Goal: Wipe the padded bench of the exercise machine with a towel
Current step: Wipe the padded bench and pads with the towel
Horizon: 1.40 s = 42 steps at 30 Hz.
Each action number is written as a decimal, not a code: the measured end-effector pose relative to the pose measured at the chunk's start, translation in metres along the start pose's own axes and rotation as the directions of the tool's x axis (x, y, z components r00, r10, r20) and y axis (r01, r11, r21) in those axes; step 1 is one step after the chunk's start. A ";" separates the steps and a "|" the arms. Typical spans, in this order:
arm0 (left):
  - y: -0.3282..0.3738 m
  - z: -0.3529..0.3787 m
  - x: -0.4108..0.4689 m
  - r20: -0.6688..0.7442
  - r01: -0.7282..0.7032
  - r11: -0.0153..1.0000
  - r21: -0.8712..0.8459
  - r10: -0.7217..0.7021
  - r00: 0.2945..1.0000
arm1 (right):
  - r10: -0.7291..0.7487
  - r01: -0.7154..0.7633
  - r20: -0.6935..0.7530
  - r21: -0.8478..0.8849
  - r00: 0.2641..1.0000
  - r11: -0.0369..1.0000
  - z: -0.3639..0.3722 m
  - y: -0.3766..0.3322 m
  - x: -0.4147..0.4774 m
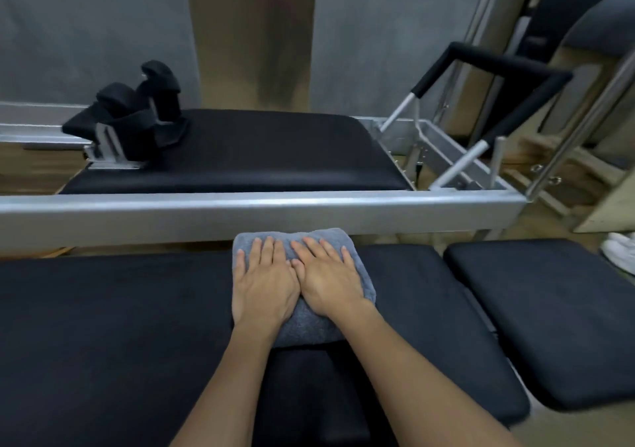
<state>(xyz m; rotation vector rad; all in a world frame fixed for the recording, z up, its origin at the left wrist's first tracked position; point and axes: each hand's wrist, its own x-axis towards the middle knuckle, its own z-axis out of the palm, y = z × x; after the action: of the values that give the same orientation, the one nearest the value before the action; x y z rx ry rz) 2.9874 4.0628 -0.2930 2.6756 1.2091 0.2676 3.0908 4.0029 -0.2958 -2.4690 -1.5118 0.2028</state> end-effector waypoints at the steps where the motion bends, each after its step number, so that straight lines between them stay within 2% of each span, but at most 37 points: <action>1: 0.021 0.006 0.002 0.003 -0.017 1.000 -0.013 0.017 1.000 | 0.021 -0.021 -0.005 -0.001 1.000 1.000 -0.006 0.020 -0.006; 6: 0.106 0.029 0.004 0.024 -0.076 0.996 -0.037 0.077 0.997 | 0.105 -0.105 -0.017 -0.007 0.994 0.994 -0.032 0.099 -0.036; 12: 0.166 0.047 -0.004 0.023 -0.137 0.990 -0.042 0.138 0.990 | 0.193 -0.192 -0.041 0.033 0.980 0.981 -0.050 0.152 -0.069; 22: 0.189 0.040 -0.072 0.050 -0.161 0.979 -0.124 0.168 0.985 | 0.169 -0.173 -0.122 -0.026 0.978 0.985 -0.049 0.158 -0.144; 26: 0.179 0.034 -0.091 0.044 -0.170 0.977 -0.127 0.176 0.983 | 0.179 -0.187 -0.089 -0.097 0.980 0.978 -0.048 0.140 -0.163; 30: 0.151 0.027 -0.100 0.035 -0.188 0.976 -0.105 0.193 0.981 | 0.215 -0.221 -0.057 -0.167 0.975 0.961 -0.040 0.109 -0.164; 34: 0.090 0.012 -0.111 0.015 -0.184 0.980 -0.082 0.186 0.982 | 0.200 -0.201 -0.025 -0.192 0.979 0.960 -0.024 0.048 -0.157; 42: -0.127 -0.040 -0.150 -0.070 0.002 1.000 0.007 -0.001 0.998 | -0.074 0.079 0.034 -0.193 0.997 0.978 0.046 -0.159 -0.114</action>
<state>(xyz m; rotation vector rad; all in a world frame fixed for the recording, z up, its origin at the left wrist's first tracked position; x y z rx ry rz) 2.7883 4.0357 -0.2984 2.6918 1.2340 0.3611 2.8909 3.9766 -0.2973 -2.5577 -1.7098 0.0770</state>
